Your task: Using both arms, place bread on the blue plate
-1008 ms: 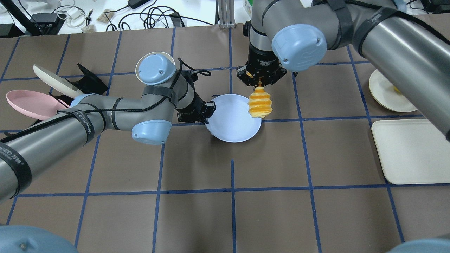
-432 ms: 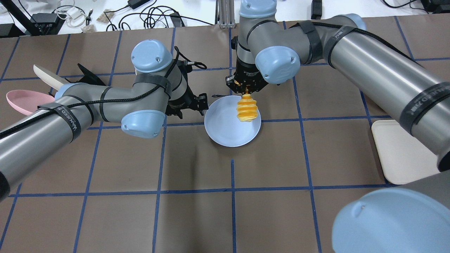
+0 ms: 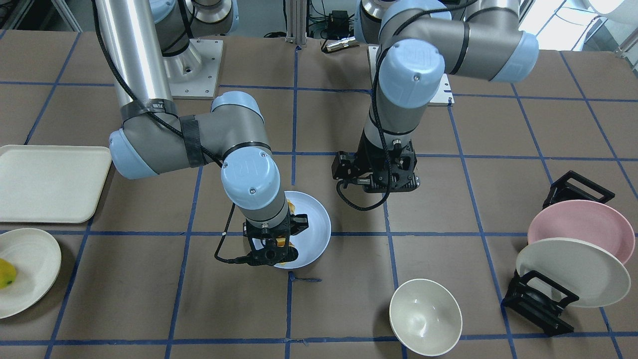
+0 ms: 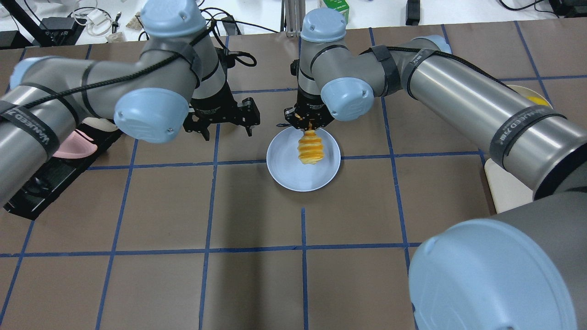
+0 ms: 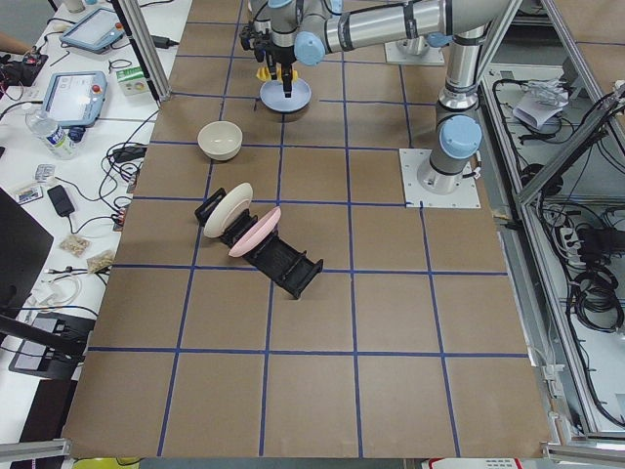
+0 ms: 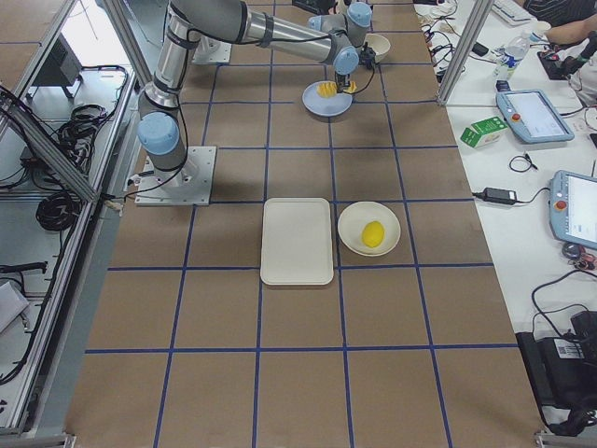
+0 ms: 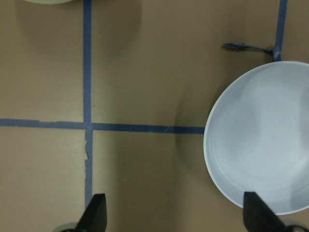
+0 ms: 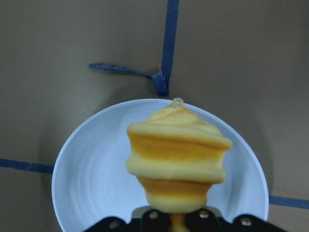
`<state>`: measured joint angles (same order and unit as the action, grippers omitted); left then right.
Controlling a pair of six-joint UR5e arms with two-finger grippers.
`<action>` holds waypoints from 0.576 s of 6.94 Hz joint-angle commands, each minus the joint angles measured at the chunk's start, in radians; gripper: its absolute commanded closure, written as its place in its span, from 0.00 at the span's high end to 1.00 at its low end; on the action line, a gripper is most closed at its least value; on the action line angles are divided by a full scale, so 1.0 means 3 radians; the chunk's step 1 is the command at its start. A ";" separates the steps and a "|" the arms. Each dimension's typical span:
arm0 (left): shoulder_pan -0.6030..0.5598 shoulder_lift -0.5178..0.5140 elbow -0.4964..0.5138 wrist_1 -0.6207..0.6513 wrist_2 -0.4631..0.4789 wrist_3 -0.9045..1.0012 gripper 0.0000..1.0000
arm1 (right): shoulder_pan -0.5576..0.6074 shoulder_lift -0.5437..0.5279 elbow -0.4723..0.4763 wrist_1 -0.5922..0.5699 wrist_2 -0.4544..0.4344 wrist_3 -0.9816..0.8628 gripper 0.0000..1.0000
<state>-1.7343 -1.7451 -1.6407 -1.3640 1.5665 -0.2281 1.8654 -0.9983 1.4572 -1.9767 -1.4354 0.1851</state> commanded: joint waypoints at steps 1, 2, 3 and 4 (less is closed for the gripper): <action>0.0023 0.0268 0.0350 -0.0692 0.0020 0.0004 1.00 | 0.0035 0.0060 0.0081 -0.0033 0.0055 0.0002 0.00; 0.0160 0.0330 0.0386 -0.0694 -0.0031 0.0024 1.00 | 0.0041 0.0060 0.0204 -0.0129 0.0055 0.0002 0.06; 0.0329 0.0386 0.0391 -0.0699 -0.0123 0.0232 1.00 | 0.0041 0.0060 0.0306 -0.0287 0.0060 0.0007 0.30; 0.0421 0.0427 0.0396 -0.0710 -0.0205 0.0300 1.00 | 0.0041 0.0060 0.0332 -0.0425 0.0055 0.0032 0.60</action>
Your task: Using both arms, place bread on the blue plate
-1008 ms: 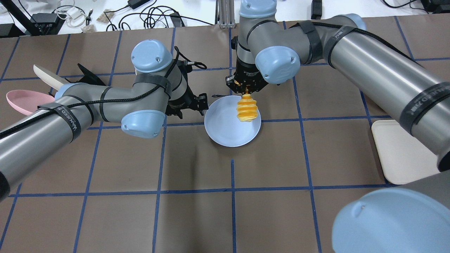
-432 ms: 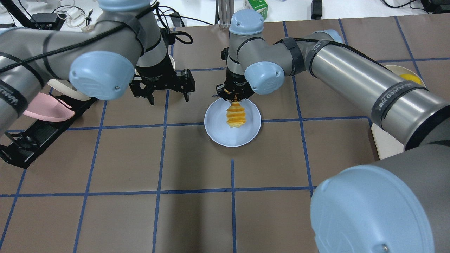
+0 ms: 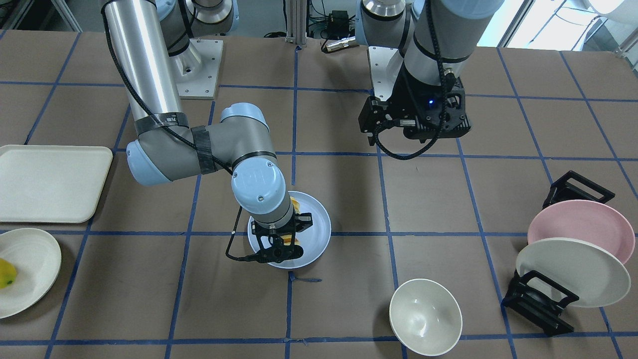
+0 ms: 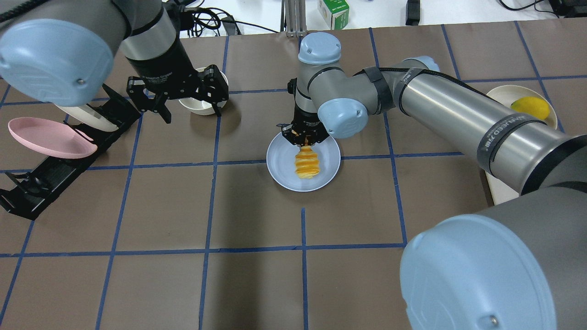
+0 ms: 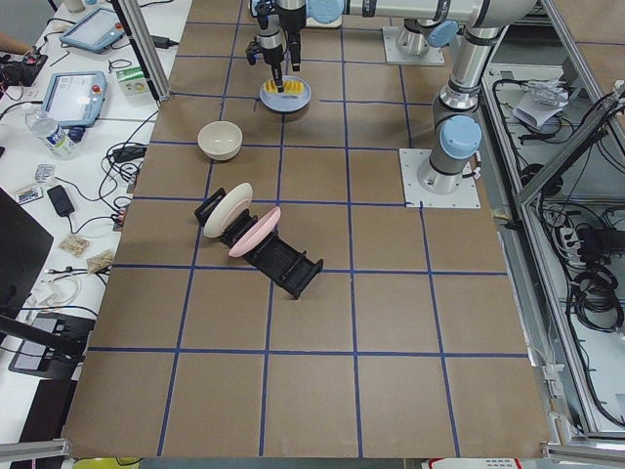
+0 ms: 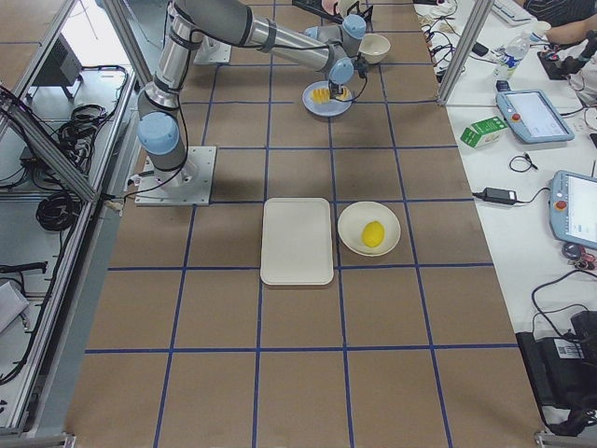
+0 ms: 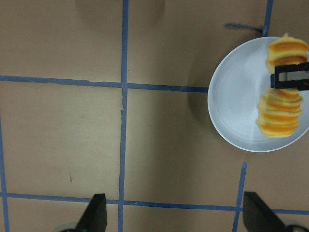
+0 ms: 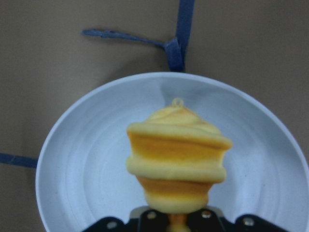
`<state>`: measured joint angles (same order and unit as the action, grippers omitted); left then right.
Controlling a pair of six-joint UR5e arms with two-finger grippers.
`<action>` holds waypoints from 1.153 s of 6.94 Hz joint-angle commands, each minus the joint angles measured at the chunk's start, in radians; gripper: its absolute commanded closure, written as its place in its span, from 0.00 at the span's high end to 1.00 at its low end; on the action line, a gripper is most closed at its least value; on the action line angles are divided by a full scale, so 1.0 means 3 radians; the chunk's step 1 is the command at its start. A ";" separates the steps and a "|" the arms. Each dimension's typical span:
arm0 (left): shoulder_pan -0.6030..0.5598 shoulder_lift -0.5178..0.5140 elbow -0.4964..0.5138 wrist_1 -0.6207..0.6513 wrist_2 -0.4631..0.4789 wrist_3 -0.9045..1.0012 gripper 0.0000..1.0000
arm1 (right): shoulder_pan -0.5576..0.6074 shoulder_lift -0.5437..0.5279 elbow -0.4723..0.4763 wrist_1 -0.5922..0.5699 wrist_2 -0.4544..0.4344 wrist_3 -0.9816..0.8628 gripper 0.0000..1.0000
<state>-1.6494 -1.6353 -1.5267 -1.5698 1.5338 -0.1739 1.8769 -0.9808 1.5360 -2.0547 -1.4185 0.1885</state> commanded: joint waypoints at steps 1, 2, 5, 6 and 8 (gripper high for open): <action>0.0160 0.0072 0.0017 -0.0014 -0.0086 0.0231 1.00 | 0.0007 0.0007 0.0070 -0.0171 -0.0001 0.0016 0.96; 0.0155 0.0087 0.0001 -0.0014 -0.0081 0.0298 1.00 | 0.0002 0.0002 0.0070 -0.0172 0.0004 0.0021 1.00; 0.0190 0.0108 -0.0045 0.0007 -0.0076 0.0298 1.00 | 0.0002 -0.0049 0.0039 -0.0136 0.0065 0.0067 1.00; 0.0191 0.0113 -0.0040 0.0007 -0.0076 0.0303 1.00 | -0.0008 -0.0130 0.0034 -0.0090 0.0060 0.0067 1.00; 0.0191 0.0113 -0.0035 0.0007 -0.0066 0.0303 1.00 | -0.0095 -0.0512 0.0034 0.0196 -0.0006 0.0067 1.00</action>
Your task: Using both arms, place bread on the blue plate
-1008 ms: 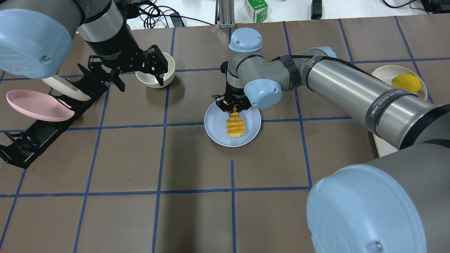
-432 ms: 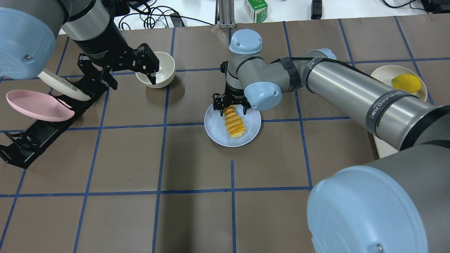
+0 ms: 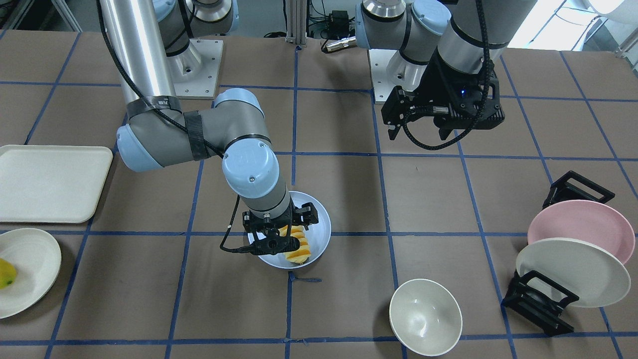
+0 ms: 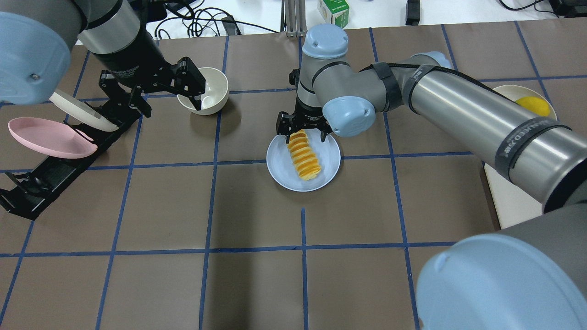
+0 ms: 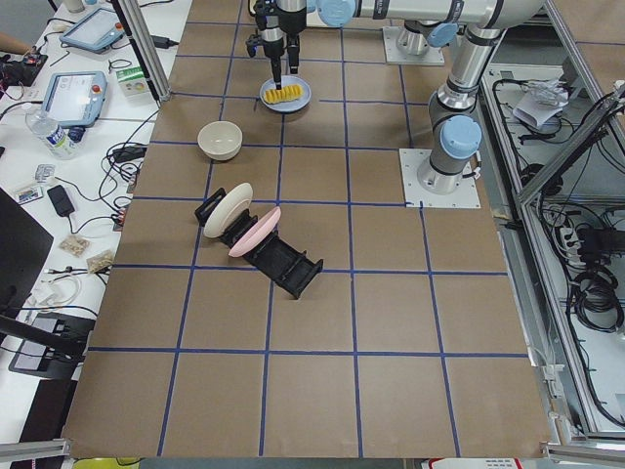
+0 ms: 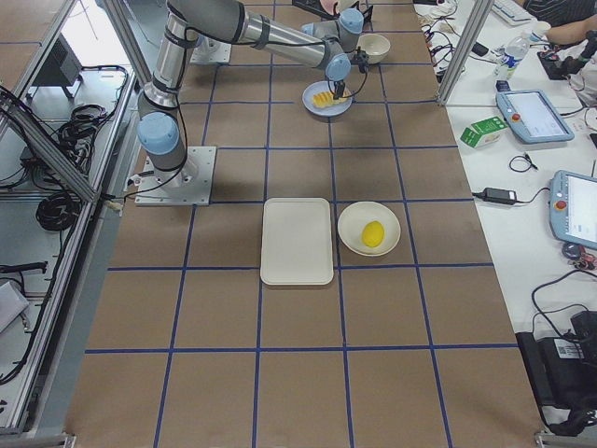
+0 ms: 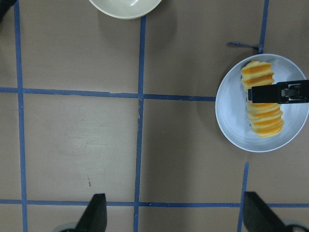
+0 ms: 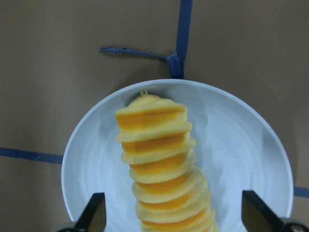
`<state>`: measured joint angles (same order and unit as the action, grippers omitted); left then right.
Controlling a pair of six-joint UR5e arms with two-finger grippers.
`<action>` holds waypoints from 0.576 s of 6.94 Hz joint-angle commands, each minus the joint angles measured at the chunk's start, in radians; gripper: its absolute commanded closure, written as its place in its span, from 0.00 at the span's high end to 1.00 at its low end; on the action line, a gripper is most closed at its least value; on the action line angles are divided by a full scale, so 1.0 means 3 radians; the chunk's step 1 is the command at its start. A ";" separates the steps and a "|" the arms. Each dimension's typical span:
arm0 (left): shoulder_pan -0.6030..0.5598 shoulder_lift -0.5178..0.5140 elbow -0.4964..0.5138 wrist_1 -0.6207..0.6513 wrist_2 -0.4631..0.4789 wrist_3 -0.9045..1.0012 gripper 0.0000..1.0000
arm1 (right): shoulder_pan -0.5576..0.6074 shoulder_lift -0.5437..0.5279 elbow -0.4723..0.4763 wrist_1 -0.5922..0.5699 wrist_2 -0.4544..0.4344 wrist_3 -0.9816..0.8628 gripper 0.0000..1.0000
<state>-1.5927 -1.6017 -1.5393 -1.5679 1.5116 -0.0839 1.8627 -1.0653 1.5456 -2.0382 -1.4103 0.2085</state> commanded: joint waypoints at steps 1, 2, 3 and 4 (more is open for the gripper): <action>0.0006 -0.0004 0.0043 -0.0040 0.0150 0.0004 1.00 | -0.0209 -0.0456 0.0002 0.0420 -0.0110 -0.0071 1.00; 0.0047 -0.0004 0.0033 -0.0030 0.0202 0.0004 1.00 | -0.0474 -0.0741 0.0007 0.0797 -0.0146 -0.0233 1.00; 0.0063 0.0001 0.0033 -0.0035 0.0202 0.0004 1.00 | -0.0735 -0.1058 0.0018 0.1282 -0.0197 -0.0508 1.00; 0.0063 0.0016 0.0013 -0.0035 0.0202 0.0004 1.00 | -0.0935 -0.1350 0.0048 0.1611 -0.0344 -0.0526 1.00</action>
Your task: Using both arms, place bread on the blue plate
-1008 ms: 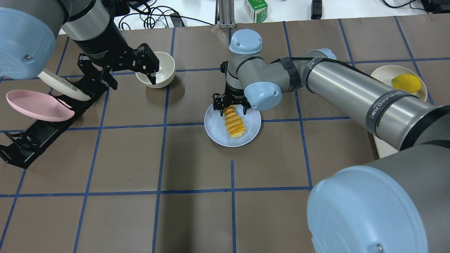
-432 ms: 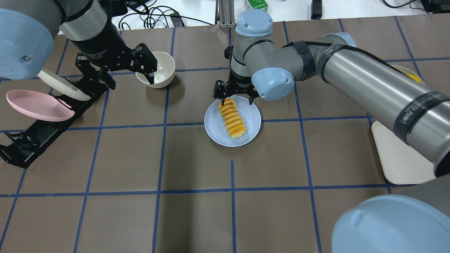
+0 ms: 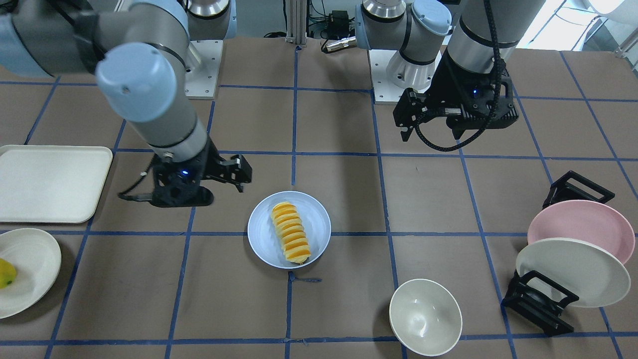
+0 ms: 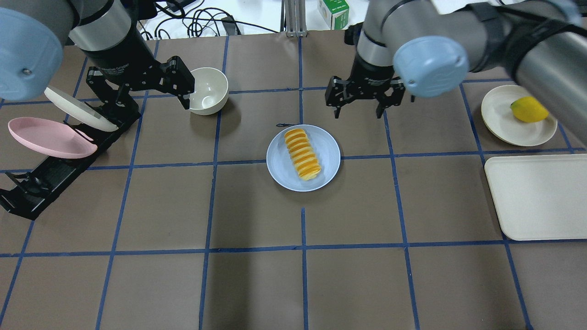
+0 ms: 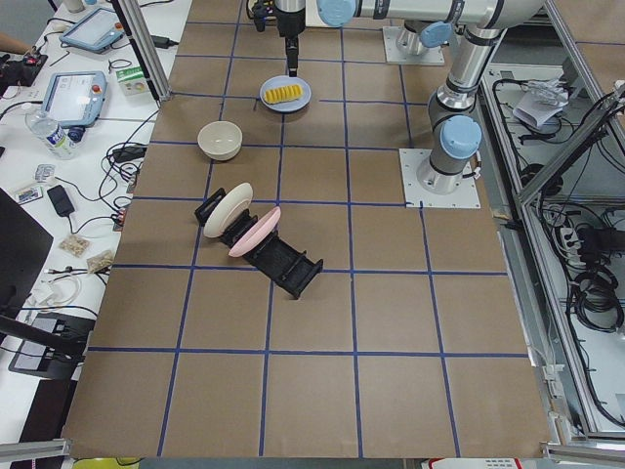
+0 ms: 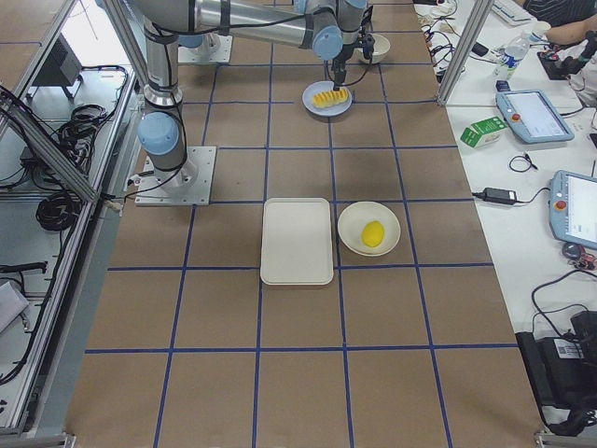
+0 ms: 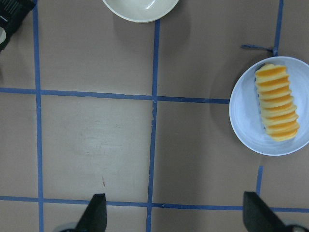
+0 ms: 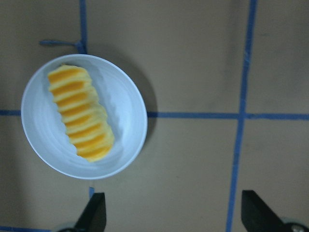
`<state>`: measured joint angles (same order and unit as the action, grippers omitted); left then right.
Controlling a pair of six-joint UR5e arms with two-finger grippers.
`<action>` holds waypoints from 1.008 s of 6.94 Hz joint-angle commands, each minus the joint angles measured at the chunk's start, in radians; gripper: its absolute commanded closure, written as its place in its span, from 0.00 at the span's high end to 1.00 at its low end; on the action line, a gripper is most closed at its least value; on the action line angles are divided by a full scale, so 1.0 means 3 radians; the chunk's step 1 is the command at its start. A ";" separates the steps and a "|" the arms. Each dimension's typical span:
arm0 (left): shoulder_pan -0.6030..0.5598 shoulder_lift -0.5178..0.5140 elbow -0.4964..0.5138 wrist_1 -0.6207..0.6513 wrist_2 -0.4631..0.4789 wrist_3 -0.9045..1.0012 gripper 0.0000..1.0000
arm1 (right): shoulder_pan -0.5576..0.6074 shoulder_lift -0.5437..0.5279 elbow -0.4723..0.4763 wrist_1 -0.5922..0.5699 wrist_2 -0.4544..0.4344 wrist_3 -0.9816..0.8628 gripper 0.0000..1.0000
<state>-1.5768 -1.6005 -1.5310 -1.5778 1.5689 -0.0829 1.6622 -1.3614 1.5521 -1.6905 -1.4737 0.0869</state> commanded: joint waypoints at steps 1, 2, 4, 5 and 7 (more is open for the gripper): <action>0.0010 0.0022 -0.0015 -0.0002 0.0017 0.0000 1.00 | -0.0380 -0.0538 0.0016 0.0673 -0.0155 -0.0126 1.00; 0.0010 0.0028 -0.0015 -0.0002 0.0017 0.0000 1.00 | -0.0387 -0.0701 0.0026 0.0731 -0.0165 -0.0141 1.00; 0.0010 0.0033 -0.0030 -0.0002 0.0017 0.0000 1.00 | -0.0382 -0.0770 0.0072 0.0675 -0.0150 -0.0090 1.00; 0.0010 0.0038 -0.0035 -0.0002 0.0012 0.0000 1.00 | -0.0376 -0.0764 0.0118 0.0645 -0.0175 -0.0085 1.00; 0.0010 0.0038 -0.0041 -0.0002 0.0006 0.0000 1.00 | -0.0366 -0.0769 0.0246 0.0416 -0.0390 -0.0070 1.00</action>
<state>-1.5739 -1.5895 -1.5418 -1.5785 1.5721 -0.0828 1.5511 -1.5913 1.6050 -1.5236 -1.5655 0.0621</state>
